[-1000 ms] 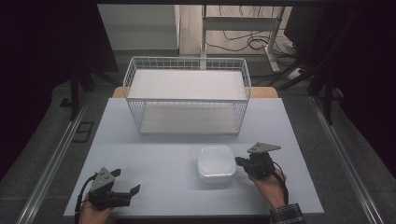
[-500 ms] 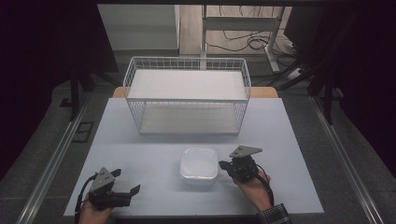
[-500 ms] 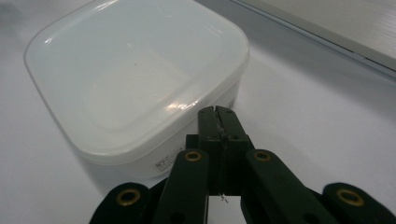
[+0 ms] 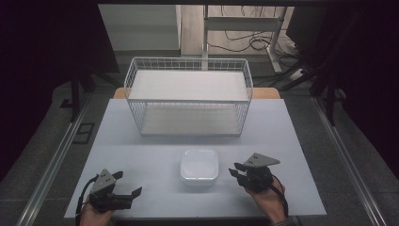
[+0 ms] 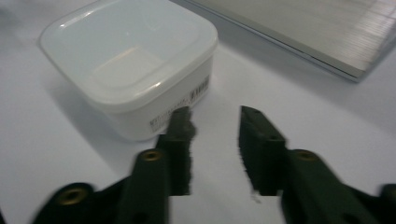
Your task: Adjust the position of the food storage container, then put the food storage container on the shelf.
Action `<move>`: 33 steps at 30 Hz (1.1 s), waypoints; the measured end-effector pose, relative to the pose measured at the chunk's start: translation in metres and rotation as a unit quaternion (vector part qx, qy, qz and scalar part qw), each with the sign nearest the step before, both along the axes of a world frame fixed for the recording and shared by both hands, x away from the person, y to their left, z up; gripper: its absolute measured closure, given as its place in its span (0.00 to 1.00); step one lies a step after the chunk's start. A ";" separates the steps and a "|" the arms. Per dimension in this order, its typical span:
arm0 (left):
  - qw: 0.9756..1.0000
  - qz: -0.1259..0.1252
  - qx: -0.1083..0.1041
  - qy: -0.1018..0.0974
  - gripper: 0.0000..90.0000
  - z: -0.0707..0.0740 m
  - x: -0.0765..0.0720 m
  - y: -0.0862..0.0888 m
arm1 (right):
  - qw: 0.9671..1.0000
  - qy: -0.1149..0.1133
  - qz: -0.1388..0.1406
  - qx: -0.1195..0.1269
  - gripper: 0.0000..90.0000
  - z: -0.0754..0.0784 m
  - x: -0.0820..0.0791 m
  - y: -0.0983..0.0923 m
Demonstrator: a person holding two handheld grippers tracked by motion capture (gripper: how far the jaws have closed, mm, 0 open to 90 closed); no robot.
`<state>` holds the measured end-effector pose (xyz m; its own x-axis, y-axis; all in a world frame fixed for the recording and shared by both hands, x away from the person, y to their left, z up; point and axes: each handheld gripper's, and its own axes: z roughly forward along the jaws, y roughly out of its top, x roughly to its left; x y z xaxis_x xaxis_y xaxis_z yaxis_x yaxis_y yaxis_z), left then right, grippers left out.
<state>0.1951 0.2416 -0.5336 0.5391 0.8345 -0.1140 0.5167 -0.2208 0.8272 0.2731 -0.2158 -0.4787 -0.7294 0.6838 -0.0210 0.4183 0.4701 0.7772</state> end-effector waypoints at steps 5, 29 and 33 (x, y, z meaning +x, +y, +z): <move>1.000 0.000 0.011 -0.005 0.05 -0.001 0.000 -0.002 | 1.000 -0.010 -0.007 0.016 0.30 -0.003 -0.017 -0.016; 0.999 -0.039 0.000 0.010 0.04 0.011 0.017 -0.026 | 0.999 0.018 -0.029 0.034 0.15 -0.004 -0.012 -0.023; 0.999 -0.046 -0.002 0.008 0.08 0.016 0.026 -0.034 | 0.999 0.019 -0.023 0.031 0.18 -0.003 -0.008 -0.017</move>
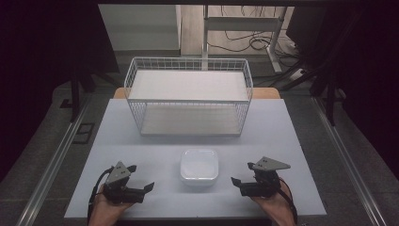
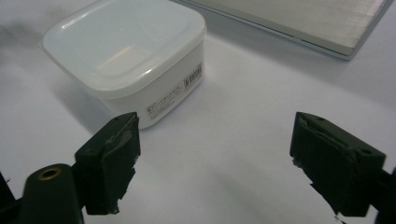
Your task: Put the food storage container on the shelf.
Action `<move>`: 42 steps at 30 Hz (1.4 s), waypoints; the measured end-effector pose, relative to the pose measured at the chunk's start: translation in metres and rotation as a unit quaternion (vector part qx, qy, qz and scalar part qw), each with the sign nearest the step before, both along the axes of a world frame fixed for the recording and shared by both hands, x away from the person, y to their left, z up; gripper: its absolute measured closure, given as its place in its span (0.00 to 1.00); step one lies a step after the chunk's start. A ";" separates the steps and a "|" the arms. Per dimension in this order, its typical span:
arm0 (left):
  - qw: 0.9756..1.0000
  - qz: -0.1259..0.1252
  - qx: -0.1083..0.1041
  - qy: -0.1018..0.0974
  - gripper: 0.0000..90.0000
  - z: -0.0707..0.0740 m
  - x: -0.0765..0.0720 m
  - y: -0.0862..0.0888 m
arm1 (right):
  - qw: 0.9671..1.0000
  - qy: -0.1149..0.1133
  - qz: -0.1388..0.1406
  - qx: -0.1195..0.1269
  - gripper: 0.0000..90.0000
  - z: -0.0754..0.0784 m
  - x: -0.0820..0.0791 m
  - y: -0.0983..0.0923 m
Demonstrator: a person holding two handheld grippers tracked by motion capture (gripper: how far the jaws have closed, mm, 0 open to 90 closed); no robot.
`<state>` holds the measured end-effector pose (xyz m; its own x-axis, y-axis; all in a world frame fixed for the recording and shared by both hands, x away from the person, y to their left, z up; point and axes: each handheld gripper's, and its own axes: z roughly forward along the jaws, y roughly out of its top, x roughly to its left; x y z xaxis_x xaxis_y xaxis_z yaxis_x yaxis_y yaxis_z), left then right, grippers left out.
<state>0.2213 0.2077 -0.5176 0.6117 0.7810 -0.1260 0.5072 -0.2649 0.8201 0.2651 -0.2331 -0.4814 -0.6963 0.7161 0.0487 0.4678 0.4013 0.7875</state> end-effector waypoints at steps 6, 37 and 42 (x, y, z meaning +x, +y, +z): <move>1.000 -0.027 0.002 -0.002 0.12 0.009 0.020 -0.018 | 1.000 0.008 0.016 0.002 0.24 0.003 0.009 0.015; 0.985 -0.149 -0.066 0.063 0.17 0.001 0.075 -0.091 | 0.989 0.116 0.079 0.049 0.11 -0.016 0.050 0.075; 0.989 -0.117 -0.065 0.057 0.33 0.008 0.057 -0.087 | 0.990 0.117 0.053 0.058 0.33 -0.011 0.035 0.066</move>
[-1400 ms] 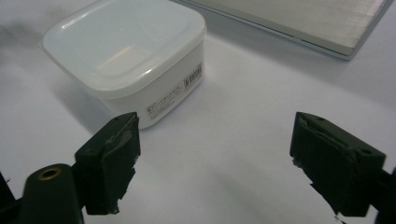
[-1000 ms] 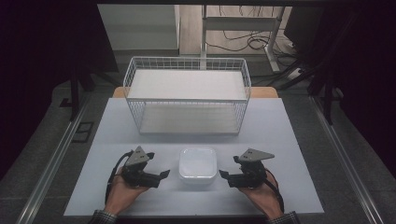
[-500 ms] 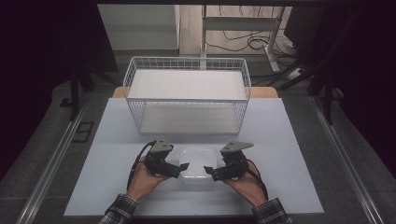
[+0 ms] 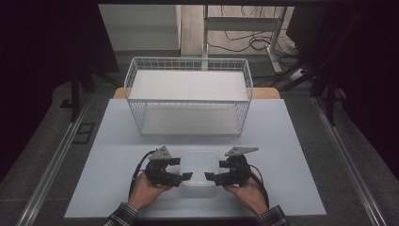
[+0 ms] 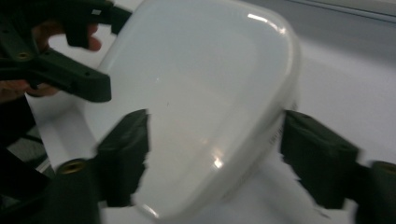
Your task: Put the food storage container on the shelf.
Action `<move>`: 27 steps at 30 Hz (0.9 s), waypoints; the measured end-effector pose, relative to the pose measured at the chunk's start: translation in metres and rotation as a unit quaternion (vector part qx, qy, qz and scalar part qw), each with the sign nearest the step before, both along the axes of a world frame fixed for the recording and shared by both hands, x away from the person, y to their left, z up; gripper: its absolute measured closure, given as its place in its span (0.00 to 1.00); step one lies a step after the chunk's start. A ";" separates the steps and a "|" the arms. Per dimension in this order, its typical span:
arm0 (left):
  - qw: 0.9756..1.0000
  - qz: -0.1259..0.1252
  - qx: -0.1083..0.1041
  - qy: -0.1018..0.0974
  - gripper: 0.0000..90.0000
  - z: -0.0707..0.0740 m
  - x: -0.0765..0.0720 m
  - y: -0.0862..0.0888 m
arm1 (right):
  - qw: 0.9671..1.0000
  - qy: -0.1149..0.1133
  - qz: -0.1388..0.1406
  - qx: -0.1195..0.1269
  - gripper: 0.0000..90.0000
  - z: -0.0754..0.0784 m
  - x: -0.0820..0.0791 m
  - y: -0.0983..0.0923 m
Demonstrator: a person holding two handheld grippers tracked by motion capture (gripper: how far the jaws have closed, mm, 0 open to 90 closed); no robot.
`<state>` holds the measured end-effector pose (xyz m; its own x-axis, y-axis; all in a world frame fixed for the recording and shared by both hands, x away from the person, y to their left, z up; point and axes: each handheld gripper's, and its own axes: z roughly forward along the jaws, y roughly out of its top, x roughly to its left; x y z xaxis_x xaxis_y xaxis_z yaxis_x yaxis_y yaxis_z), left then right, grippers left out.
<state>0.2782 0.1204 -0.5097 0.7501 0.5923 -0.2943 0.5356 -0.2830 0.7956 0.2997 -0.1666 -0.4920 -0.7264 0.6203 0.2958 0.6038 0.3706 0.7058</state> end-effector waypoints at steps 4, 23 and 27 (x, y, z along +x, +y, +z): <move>1.000 0.020 0.000 0.003 0.52 0.004 -0.008 0.002 | 0.999 0.004 -0.032 0.025 0.62 0.006 -0.007 -0.013; 0.997 0.064 -0.040 -0.008 0.89 0.022 -0.016 0.013 | 0.996 -0.058 -0.068 0.030 0.86 0.025 -0.020 -0.016; 0.997 0.069 -0.035 -0.013 0.89 0.023 -0.013 0.015 | 0.995 -0.068 -0.065 0.029 0.86 0.028 -0.017 -0.013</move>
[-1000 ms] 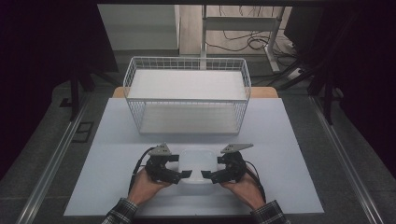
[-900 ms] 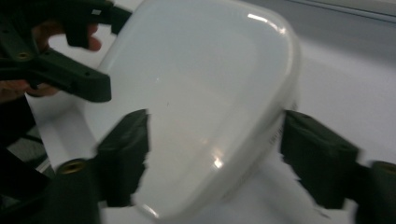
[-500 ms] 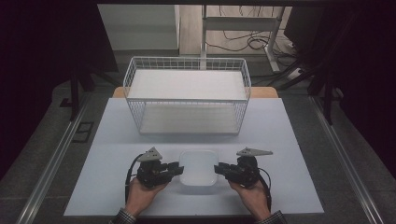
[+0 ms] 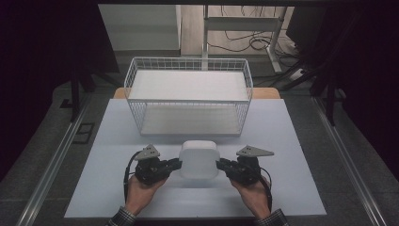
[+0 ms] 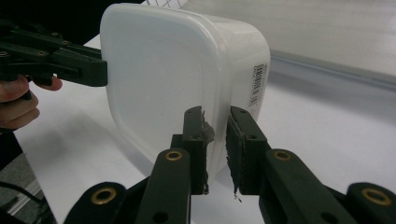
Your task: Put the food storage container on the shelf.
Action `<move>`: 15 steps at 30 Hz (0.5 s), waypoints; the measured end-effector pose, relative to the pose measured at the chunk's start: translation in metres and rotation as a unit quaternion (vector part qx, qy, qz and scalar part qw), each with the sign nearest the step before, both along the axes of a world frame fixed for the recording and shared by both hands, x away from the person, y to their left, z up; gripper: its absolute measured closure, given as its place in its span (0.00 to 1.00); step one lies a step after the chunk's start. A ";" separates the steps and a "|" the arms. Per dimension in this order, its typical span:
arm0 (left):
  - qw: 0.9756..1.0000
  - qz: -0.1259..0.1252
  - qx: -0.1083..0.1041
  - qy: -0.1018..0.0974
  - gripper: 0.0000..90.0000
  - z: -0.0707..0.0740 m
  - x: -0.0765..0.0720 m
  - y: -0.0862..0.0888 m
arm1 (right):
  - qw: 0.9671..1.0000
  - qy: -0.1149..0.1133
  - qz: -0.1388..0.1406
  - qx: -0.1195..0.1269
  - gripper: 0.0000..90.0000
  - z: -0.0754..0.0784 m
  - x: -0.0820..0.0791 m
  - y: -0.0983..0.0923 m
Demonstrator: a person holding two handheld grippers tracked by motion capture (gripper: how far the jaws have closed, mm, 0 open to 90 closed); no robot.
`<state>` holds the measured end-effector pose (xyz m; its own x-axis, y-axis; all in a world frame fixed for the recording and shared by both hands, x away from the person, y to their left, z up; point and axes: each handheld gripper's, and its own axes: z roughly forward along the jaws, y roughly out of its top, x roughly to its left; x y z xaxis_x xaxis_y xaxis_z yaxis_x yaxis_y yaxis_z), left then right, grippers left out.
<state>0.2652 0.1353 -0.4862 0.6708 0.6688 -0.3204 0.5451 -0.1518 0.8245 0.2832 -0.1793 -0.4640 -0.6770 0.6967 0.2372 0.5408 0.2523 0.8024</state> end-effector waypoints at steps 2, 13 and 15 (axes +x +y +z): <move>1.000 0.003 0.003 0.002 0.89 0.000 0.002 0.001 | 1.000 -0.004 0.001 -0.003 0.86 0.001 0.002 0.002; 1.000 0.018 0.009 -0.003 0.88 0.008 0.013 0.004 | 1.000 -0.019 0.001 -0.003 0.86 0.008 0.016 0.010; 1.000 0.020 0.010 -0.007 0.88 0.011 0.015 0.005 | 1.000 -0.022 0.001 -0.005 0.86 0.010 0.020 0.011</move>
